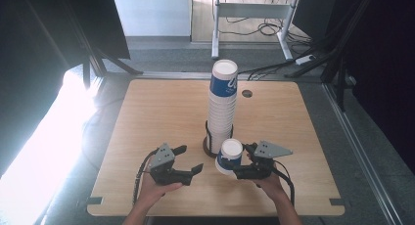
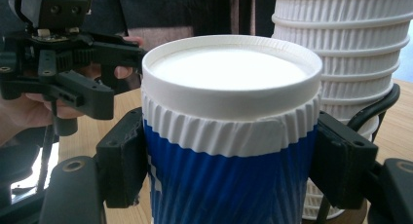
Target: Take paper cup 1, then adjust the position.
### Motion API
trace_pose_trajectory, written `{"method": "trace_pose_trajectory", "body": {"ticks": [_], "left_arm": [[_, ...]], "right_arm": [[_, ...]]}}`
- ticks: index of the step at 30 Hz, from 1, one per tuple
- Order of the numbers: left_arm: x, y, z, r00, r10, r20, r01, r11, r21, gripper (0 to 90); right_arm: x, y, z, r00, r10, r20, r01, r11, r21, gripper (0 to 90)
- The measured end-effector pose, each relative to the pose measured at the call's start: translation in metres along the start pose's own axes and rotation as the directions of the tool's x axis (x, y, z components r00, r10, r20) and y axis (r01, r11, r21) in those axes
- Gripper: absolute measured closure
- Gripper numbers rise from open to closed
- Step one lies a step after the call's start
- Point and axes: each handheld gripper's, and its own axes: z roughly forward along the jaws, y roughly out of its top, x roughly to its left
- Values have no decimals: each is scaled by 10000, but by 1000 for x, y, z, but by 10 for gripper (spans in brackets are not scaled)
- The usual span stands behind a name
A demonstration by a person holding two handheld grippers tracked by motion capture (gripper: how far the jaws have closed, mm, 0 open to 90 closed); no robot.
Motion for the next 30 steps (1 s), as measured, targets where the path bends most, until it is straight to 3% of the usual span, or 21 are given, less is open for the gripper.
{"method": "trace_pose_trajectory", "body": {"ticks": [3,14,19,30], "left_arm": [[-3,-2,3,10000,-23,72,22,9999,127,122],[-17,-4,18,9984,568,3,-567,9963,647,105],[-22,-6,25,9985,506,222,-519,9967,627,105],[-34,-7,38,9961,830,311,-850,9939,702,96]], "right_arm": [[-1,1,-1,10000,93,25,-93,9999,-128,246],[4,1,2,10000,15,-17,-15,9999,-155,245],[7,2,4,10000,-44,-75,43,9999,-158,245],[16,2,9,9994,-79,-329,73,9998,-201,245]]}}
